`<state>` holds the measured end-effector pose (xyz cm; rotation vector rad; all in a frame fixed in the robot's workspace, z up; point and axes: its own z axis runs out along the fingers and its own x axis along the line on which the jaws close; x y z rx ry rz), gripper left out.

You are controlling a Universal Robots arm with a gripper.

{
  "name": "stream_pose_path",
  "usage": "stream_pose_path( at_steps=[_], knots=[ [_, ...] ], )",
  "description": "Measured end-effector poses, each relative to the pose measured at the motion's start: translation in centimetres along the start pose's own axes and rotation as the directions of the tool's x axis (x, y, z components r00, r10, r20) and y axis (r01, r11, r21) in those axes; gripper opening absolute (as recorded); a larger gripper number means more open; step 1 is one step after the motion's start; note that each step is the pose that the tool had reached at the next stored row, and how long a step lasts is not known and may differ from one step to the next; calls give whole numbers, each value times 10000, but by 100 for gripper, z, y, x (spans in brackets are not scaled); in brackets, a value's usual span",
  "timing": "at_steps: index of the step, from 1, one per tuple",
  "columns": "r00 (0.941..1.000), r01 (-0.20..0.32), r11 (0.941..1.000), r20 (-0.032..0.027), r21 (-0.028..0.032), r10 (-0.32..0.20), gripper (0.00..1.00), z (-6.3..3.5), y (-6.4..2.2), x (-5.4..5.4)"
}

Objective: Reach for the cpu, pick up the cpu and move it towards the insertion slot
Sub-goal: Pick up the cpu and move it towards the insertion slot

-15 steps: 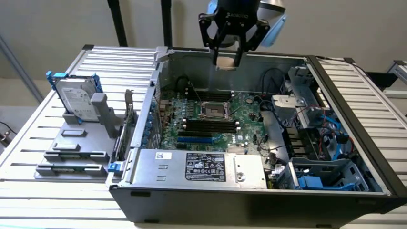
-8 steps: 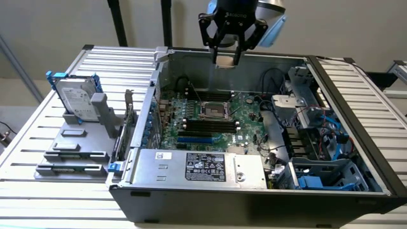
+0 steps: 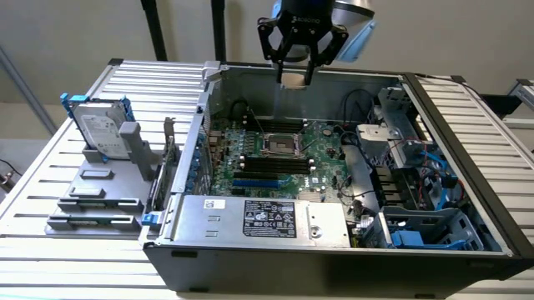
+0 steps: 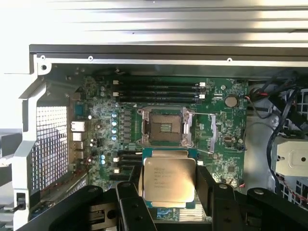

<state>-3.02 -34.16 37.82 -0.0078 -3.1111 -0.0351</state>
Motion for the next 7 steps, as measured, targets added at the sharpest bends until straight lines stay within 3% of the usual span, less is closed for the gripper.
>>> stream_pose_path(
  at_steps=[7],
  knots=[
    [10000,-4,10000,2,-2,4,54,1,1,0]
  ],
)
